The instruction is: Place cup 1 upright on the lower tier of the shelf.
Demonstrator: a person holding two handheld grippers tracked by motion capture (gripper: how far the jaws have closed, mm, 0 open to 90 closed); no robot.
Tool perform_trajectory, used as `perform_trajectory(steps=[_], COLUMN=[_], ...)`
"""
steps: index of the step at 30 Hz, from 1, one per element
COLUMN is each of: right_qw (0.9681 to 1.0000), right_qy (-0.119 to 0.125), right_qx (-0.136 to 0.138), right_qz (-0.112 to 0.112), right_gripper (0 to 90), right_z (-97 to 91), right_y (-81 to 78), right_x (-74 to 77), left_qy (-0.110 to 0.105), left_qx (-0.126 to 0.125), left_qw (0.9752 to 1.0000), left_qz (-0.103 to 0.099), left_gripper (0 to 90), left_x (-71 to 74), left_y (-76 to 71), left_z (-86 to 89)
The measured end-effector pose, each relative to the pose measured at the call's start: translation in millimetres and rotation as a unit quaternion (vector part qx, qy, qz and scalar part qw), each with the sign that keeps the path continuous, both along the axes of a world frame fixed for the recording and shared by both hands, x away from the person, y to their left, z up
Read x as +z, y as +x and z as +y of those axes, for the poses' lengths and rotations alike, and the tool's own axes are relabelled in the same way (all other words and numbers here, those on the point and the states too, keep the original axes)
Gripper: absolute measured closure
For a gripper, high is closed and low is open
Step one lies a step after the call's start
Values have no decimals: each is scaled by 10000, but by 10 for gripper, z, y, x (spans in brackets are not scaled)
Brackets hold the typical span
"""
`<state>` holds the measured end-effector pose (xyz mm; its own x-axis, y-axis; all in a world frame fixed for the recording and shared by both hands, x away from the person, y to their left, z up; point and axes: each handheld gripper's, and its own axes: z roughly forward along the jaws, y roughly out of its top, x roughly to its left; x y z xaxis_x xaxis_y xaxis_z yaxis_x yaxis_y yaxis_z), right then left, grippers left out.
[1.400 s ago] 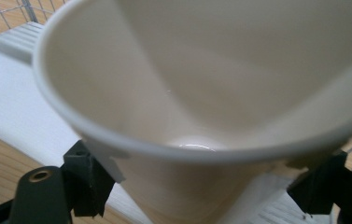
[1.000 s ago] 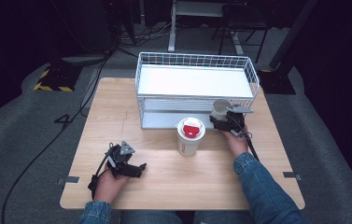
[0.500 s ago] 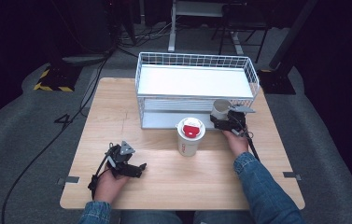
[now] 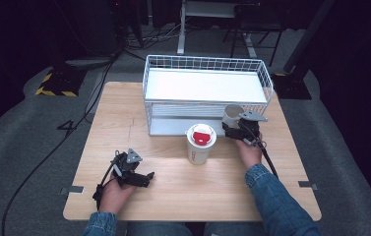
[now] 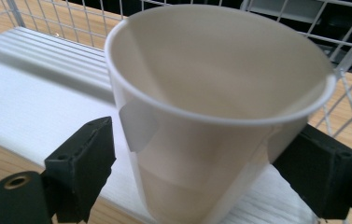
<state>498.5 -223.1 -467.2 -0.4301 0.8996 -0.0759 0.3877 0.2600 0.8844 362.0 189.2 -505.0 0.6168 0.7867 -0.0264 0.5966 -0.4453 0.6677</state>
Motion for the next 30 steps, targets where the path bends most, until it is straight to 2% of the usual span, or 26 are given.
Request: perform_trajectory(steps=[7, 14, 19, 30], right_qw=[9999, 9999, 9998, 9993], right_qy=[-67, -16, 172, 254], right_qx=[-99, -122, 10, 268], right_qz=[26, -36, -33, 51], right_gripper=[151, 151, 151, 153], right_z=[-23, -84, -167, -286], right_y=[-78, -192, -318, -535], right_x=[41, 34, 101, 304], left_qy=[3, -1, 6, 55], left_qx=[3, 2, 3, -78], left_qw=[10000, 10000, 10000, 10000], left_qz=[1, 1, -4, -3], left_gripper=[32, 32, 32, 22], left_x=[1, 0, 1, 4], left_y=[0, 0, 2, 81], left_z=[1, 1, 1, -79])
